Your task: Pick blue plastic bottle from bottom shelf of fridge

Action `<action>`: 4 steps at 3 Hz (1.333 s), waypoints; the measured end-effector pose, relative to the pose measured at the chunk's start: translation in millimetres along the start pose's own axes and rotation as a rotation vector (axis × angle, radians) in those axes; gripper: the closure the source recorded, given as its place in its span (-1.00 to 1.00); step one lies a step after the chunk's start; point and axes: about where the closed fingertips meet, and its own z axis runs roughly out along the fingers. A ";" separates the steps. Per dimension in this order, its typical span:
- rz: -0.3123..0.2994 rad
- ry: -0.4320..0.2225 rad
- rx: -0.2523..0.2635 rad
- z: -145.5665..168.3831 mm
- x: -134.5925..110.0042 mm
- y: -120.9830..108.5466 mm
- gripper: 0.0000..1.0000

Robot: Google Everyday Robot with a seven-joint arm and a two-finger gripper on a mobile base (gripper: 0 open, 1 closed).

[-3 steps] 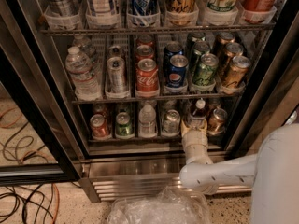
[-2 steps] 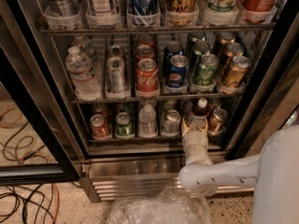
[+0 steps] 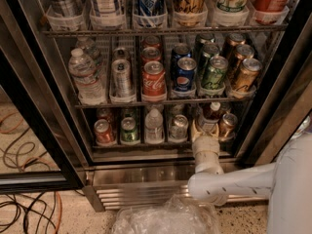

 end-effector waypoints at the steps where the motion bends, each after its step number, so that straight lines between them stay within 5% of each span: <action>1: 0.002 -0.015 -0.003 -2.6 -2.6 -0.1 1.00; 4: 0.003 -0.045 0.001 -10.5 -13.5 -2.6 1.00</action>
Offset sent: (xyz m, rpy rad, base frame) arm -0.0567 -0.0094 0.0790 0.0133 -0.2376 -0.0769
